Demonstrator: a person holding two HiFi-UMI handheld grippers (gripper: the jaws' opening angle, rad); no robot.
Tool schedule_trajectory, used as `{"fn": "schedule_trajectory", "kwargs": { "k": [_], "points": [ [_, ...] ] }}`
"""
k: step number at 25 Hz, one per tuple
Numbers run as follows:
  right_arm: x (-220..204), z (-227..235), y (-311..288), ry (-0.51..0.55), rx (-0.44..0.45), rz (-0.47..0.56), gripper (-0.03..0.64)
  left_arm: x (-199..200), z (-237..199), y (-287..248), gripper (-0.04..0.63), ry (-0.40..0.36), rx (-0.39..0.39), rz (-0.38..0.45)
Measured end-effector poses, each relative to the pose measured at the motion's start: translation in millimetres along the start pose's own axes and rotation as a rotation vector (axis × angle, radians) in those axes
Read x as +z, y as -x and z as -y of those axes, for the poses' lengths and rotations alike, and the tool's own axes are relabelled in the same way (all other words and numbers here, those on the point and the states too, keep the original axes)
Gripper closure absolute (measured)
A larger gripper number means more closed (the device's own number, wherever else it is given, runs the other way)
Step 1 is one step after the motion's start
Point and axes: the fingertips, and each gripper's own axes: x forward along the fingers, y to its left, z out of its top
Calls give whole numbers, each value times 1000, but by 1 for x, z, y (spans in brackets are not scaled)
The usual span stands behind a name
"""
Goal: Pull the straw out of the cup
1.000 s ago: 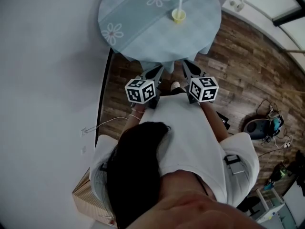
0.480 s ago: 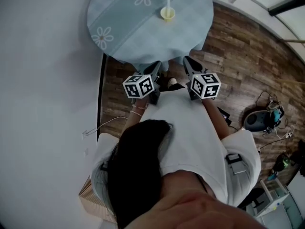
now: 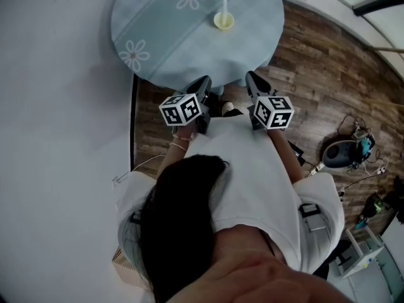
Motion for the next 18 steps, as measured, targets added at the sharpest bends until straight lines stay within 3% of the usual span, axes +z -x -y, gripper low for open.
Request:
{"fn": "schedule_trajectory", "kwargs": {
  "k": [9,11,18],
  "points": [
    [29,1,-47,-38,-61,30,573,50,-28,-25,588,-37,-36,-29],
    [33,1,-56,-43,-61,27,467,60,-34,-28,588,-44,-43,-29],
    [61,0,-89,-18,-92,66,434,90,-62,-32,588,-42,-46,-26]
  ]
}}
